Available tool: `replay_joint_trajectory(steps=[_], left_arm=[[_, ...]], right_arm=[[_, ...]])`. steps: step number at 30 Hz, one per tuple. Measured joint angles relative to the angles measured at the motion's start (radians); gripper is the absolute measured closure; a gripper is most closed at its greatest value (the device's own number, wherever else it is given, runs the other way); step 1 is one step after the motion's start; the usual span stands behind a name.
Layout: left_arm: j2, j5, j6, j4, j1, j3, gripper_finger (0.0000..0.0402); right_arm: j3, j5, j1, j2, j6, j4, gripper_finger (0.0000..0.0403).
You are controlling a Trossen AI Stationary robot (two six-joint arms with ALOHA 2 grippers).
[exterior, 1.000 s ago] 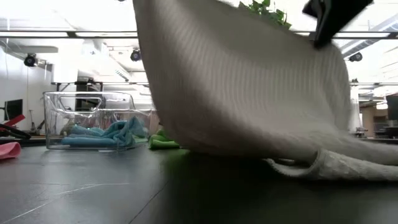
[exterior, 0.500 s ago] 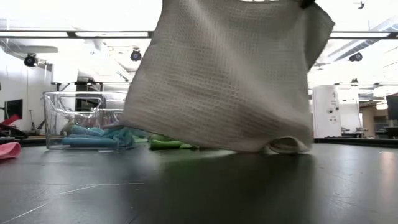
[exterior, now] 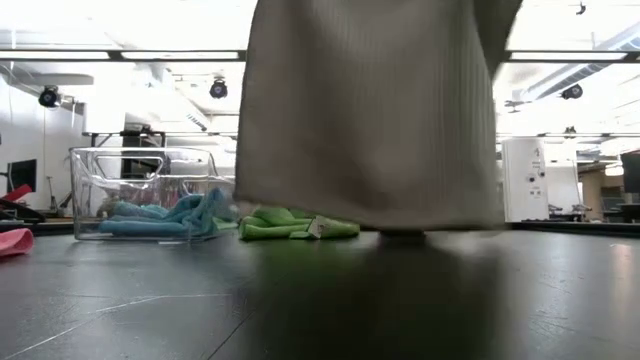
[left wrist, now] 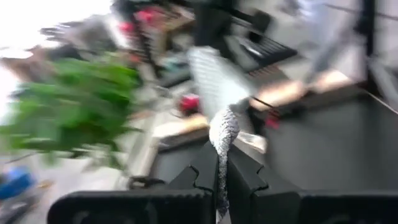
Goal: Fold microfiber towels
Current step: Fold the white microfiber towel
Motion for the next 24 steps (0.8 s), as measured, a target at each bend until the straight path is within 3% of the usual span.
replay_joint_trajectory(steps=[5, 12, 18, 21, 24], left_arm=[[-0.001, -0.253, 0.0, 0.079, 0.001, 0.041, 0.0401], [-0.001, -0.201, 0.026, 0.065, 0.006, 0.031, 0.0401], [0.002, -0.22, -0.052, 0.054, 0.009, 0.022, 0.0401], [-0.001, -0.208, -0.095, 0.023, -0.007, 0.022, 0.0401], [-0.002, -0.101, -0.175, -0.056, -0.033, 0.018, 0.0401]], right_arm=[[0.102, -0.004, -0.027, -0.001, -0.024, 0.001, 0.0394], [0.157, -0.049, -0.028, -0.007, -0.079, 0.001, 0.0394], [0.14, -0.059, -0.029, -0.01, -0.05, 0.0, 0.0394], [0.111, -0.181, -0.028, -0.01, -0.013, 0.001, 0.0394], [0.066, -0.342, -0.002, -0.009, 0.036, 0.001, 0.0394]])
